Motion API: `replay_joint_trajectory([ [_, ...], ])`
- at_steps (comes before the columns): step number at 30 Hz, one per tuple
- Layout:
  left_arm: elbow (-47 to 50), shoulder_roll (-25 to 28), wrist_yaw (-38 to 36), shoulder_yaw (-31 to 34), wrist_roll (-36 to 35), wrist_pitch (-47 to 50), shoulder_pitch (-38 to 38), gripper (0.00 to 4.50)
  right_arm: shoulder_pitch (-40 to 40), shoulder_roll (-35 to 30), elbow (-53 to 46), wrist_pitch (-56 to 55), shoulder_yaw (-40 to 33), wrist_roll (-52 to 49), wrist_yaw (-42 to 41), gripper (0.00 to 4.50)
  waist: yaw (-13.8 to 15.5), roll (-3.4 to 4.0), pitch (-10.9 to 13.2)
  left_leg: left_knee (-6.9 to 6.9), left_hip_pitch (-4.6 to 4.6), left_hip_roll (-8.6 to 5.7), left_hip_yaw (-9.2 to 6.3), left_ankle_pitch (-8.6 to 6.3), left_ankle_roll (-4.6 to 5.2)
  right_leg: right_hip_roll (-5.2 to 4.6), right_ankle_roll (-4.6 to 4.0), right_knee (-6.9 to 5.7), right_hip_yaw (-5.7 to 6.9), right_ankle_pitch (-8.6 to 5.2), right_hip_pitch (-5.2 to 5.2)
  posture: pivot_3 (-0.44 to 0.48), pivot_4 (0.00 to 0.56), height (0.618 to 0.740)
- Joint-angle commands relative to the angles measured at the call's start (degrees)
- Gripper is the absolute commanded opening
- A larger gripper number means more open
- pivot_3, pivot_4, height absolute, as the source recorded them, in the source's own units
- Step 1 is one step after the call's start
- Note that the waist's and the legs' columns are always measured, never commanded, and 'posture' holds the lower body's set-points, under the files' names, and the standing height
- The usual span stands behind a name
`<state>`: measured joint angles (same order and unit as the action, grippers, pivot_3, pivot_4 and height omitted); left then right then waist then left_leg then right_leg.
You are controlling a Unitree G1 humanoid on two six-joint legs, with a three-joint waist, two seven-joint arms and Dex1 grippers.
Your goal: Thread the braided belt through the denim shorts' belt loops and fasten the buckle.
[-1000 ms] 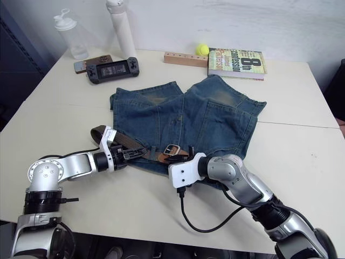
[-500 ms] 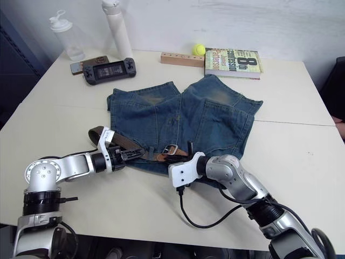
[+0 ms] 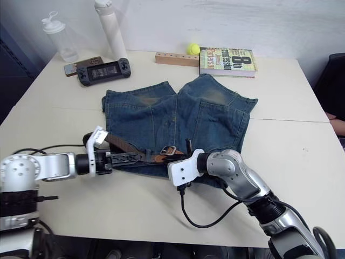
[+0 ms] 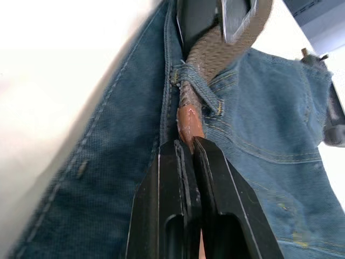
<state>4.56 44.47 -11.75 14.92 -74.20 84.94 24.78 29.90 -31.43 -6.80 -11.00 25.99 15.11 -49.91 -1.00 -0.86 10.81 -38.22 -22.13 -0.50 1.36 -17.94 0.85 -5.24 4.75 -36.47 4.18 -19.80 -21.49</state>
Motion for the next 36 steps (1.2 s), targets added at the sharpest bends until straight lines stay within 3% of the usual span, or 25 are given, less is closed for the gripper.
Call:
replay_joint_trajectory([
  [1, 7.7, 8.2, -7.6, -0.8, 2.3, 0.4, -1.6, 4.39, 1.1, -0.4, -4.1, 2.0, -1.8, -3.7, -3.1, 0.0, -0.4, 0.0, 0.0, 0.0, -0.01, 0.0, 0.0, 0.0, 0.0, 0.0, -0.02, -0.02, -0.01, -0.01, -0.02, 0.0, 0.15, 0.738],
  [7, 18.2, 18.7, -23.2, -1.6, 0.6, -0.3, -5.3, 4.39, 1.9, -0.3, -6.9, 4.6, -1.8, -6.3, -6.4, 0.0, -0.5, 0.04, 0.0, 0.09, -0.02, 0.0, 0.0, 0.0, 0.0, -0.02, -0.06, 0.01, -0.07, -0.03, -0.04, 0.0, 0.15, 0.738],
  [14, 20.1, 20.9, -30.5, -3.5, 2.0, -3.0, -0.6, 4.39, 10.5, -4.1, -8.6, 2.2, -3.0, -6.7, -12.5, 0.0, -0.6, 0.11, 0.1, 0.06, -0.02, 0.0, 0.01, 0.0, 0.0, -0.01, -0.1, -0.03, -0.07, -0.05, -0.06, 0.0, 0.15, 0.738],
  [23, 18.0, 22.8, -35.5, -5.9, 7.0, -6.3, 5.0, 4.39, 15.7, -4.7, 5.7, -18.1, 0.3, 2.2, -7.7, 0.0, -0.6, 0.1, 0.1, 0.05, -0.04, 0.01, 0.06, 0.01, 0.02, 0.0, -0.11, -0.05, -0.09, -0.06, -0.08, 0.0, 0.15, 0.738],
  [30, 16.5, 25.3, -37.7, -4.9, 9.9, -7.4, 5.8, 4.39, 20.0, -10.2, 16.6, -27.2, -1.4, -2.2, -11.8, 0.0, -0.6, 0.09, 0.1, 0.04, -0.04, 0.01, 0.05, 0.01, 0.03, 0.0, -0.11, -0.06, -0.08, -0.06, -0.08, 0.0, 0.15, 0.738],
  [36, 16.9, 25.5, -38.5, -4.4, 11.0, -8.1, 4.5, 4.39, 19.7, -15.4, 22.3, -28.8, -3.7, -9.0, -16.3, 0.0, -0.5, 0.08, 0.1, 0.03, -0.06, 0.02, 0.04, 0.01, 0.05, 0.0, -0.11, -0.06, -0.08, -0.06, -0.08, 0.0, 0.15, 0.738],
])
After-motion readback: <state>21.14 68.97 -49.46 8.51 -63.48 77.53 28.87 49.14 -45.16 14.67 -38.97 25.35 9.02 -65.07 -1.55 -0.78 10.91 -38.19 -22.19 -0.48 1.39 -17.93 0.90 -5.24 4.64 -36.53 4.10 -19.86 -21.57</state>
